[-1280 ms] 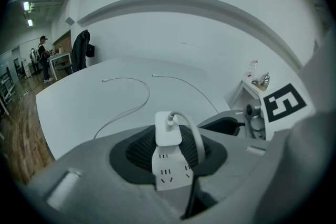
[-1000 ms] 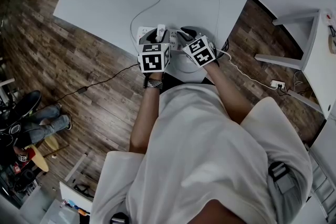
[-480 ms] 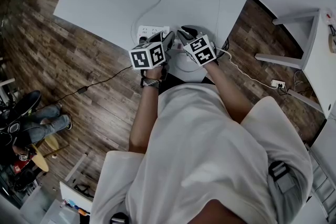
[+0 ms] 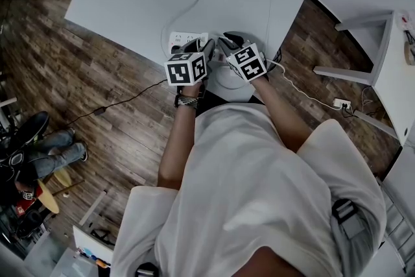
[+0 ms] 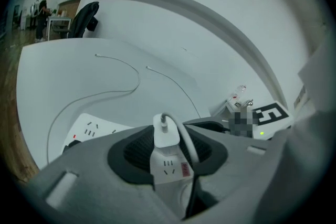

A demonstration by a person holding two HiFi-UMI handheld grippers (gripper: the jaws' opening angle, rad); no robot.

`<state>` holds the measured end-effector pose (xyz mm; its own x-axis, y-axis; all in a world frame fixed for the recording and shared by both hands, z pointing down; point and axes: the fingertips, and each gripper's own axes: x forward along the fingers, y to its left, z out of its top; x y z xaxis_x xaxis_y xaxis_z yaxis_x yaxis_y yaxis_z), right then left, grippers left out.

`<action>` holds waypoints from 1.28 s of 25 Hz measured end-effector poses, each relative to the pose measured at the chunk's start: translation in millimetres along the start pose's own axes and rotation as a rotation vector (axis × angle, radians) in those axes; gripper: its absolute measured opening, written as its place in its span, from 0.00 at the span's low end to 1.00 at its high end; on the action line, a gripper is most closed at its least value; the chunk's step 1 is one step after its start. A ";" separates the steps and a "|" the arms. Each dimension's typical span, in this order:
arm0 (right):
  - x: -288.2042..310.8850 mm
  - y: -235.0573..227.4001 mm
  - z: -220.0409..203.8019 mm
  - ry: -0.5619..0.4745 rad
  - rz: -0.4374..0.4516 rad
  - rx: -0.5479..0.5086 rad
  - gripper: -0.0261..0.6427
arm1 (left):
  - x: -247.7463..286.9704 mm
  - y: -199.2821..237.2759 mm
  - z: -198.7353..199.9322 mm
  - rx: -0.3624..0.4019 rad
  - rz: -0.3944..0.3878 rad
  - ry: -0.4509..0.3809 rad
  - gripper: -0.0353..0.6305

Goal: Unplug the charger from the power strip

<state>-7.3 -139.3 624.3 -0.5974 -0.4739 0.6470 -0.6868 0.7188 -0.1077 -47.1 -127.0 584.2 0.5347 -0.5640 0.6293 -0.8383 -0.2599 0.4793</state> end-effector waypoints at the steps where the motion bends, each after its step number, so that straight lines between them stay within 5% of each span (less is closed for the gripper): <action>1: -0.1 -0.3 -0.1 0.000 0.000 0.000 0.16 | -0.2 1.4 0.6 0.021 0.020 -0.001 0.28; 16: 0.4 0.0 -0.7 0.002 -0.001 0.001 0.16 | -13.2 21.8 0.3 0.076 0.170 -0.002 0.34; 22: -14.1 -2.4 14.1 -0.044 -0.053 -0.073 0.11 | -26.6 32.3 2.0 0.090 0.229 -0.019 0.39; 32: -43.5 -8.7 55.7 -0.120 -0.096 0.004 0.11 | -60.2 38.8 29.5 0.162 0.269 -0.108 0.48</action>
<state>1.6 -153.3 555.0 -0.5741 -0.5976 0.5597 -0.7444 0.6656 -0.0529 -114.9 -126.2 546.8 0.2846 -0.7069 0.6475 -0.9586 -0.2069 0.1955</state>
